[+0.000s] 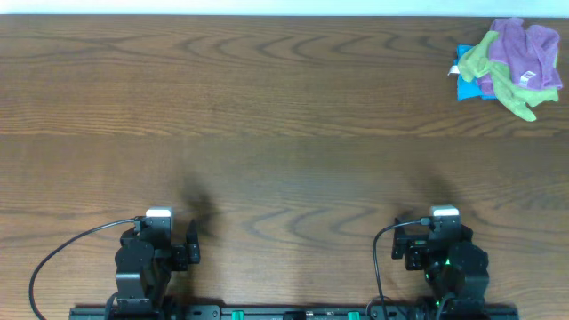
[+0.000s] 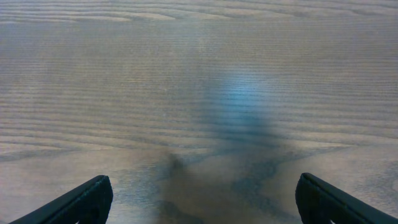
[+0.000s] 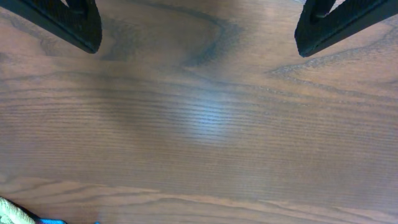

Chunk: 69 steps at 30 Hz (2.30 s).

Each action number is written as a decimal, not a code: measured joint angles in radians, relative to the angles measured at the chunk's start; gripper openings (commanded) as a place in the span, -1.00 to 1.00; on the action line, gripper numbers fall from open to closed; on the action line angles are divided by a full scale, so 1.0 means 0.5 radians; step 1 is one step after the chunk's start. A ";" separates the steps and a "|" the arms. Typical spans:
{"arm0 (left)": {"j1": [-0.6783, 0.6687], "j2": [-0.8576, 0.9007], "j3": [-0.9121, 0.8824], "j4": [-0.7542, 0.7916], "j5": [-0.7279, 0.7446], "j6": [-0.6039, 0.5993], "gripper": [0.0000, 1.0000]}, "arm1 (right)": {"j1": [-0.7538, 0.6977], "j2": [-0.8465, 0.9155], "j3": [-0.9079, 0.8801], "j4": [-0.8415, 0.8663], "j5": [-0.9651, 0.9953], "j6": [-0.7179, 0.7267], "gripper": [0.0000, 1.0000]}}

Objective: Fold the cloth

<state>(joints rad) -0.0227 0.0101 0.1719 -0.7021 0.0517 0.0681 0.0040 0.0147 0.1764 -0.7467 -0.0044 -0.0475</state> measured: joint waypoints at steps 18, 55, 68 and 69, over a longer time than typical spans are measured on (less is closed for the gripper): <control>0.000 0.000 0.000 -0.001 0.000 0.000 0.91 | 0.000 0.299 0.212 0.010 0.019 0.018 0.99; 0.000 0.000 0.002 -0.002 0.000 0.000 0.91 | -0.840 2.925 2.490 0.226 0.127 0.302 0.98; 0.000 0.000 0.002 -0.002 0.000 0.000 0.90 | -0.887 2.952 2.526 0.398 0.090 0.302 0.99; 0.000 0.000 0.002 -0.002 0.000 0.000 0.90 | -0.887 2.955 2.526 0.426 0.090 0.302 0.98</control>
<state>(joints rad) -0.0227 0.0101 0.1726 -0.7033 0.0517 0.0681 -0.4393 1.4921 1.4395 -0.5339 0.0406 0.1036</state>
